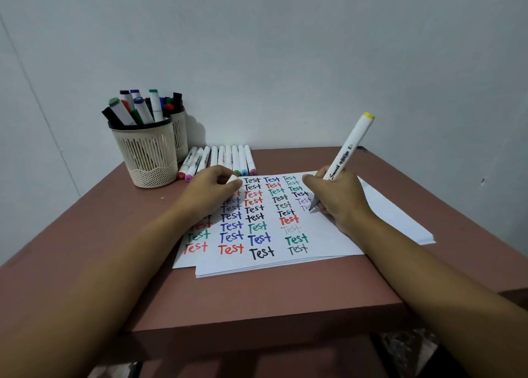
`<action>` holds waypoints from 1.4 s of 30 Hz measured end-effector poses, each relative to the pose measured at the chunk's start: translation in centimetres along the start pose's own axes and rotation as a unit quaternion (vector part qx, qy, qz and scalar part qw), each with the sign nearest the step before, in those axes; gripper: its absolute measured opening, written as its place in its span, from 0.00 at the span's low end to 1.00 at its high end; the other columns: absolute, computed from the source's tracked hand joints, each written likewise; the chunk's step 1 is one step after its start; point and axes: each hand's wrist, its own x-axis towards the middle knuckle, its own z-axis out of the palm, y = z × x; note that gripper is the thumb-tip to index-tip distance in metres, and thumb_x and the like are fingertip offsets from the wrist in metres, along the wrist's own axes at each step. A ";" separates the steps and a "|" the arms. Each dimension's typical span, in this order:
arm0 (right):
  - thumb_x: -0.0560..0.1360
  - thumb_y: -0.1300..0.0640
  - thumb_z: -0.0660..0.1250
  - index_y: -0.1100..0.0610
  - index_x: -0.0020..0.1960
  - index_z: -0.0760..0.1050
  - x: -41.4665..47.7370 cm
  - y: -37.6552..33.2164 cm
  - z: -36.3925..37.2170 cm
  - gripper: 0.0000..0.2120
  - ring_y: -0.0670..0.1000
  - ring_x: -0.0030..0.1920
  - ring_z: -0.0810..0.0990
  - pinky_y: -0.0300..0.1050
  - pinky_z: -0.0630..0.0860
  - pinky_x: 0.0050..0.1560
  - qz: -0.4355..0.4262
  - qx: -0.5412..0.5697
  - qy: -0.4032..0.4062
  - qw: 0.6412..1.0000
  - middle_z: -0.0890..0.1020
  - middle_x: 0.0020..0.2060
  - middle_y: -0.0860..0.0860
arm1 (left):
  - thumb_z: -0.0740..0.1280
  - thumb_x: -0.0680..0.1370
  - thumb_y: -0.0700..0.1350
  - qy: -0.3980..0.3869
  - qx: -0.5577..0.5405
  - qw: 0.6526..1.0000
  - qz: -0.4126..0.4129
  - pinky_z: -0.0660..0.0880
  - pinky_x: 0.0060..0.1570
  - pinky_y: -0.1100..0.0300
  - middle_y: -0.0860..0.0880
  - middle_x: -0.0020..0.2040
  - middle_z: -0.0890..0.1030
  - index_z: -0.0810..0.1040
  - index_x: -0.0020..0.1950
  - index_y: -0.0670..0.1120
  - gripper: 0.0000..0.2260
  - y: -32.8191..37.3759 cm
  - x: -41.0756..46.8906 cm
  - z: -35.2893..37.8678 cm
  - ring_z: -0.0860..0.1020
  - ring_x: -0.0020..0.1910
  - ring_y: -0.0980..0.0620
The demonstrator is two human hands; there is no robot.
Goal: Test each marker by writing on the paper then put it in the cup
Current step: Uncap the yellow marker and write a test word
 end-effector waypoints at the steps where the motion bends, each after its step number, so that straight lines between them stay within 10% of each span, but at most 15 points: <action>1: 0.70 0.64 0.66 0.55 0.33 0.68 0.0 0.0 0.0 0.11 0.50 0.25 0.72 0.36 0.67 0.24 0.002 -0.012 -0.007 1.000 0.73 0.27 0.52 | 0.66 0.77 0.48 -0.001 0.007 1.000 0.001 0.68 0.38 0.66 0.51 0.44 0.78 0.77 0.58 0.44 0.12 0.0 0.0 0.0 0.75 0.42 0.56; 16: 0.71 0.65 0.66 0.56 0.34 0.70 -0.7 -0.1 0.3 0.09 0.50 0.30 0.76 0.42 0.78 0.31 -0.051 -0.080 -0.002 0.995 0.75 0.30 0.51 | 0.66 0.77 0.48 -0.005 0.018 1.000 -0.007 0.68 0.37 0.65 0.53 0.41 0.77 0.77 0.56 0.45 0.11 0.2 -0.2 -0.1 0.75 0.40 0.56; 42: 0.70 0.65 0.66 0.58 0.33 0.69 -0.4 -0.2 -0.4 0.09 0.43 0.17 0.69 0.34 0.66 0.21 -0.009 -0.071 0.002 0.997 0.74 0.28 0.54 | 0.66 0.77 0.49 -0.005 0.028 1.000 -0.008 0.66 0.35 0.67 0.51 0.45 0.78 0.77 0.56 0.45 0.11 0.2 -0.2 -0.1 0.74 0.41 0.57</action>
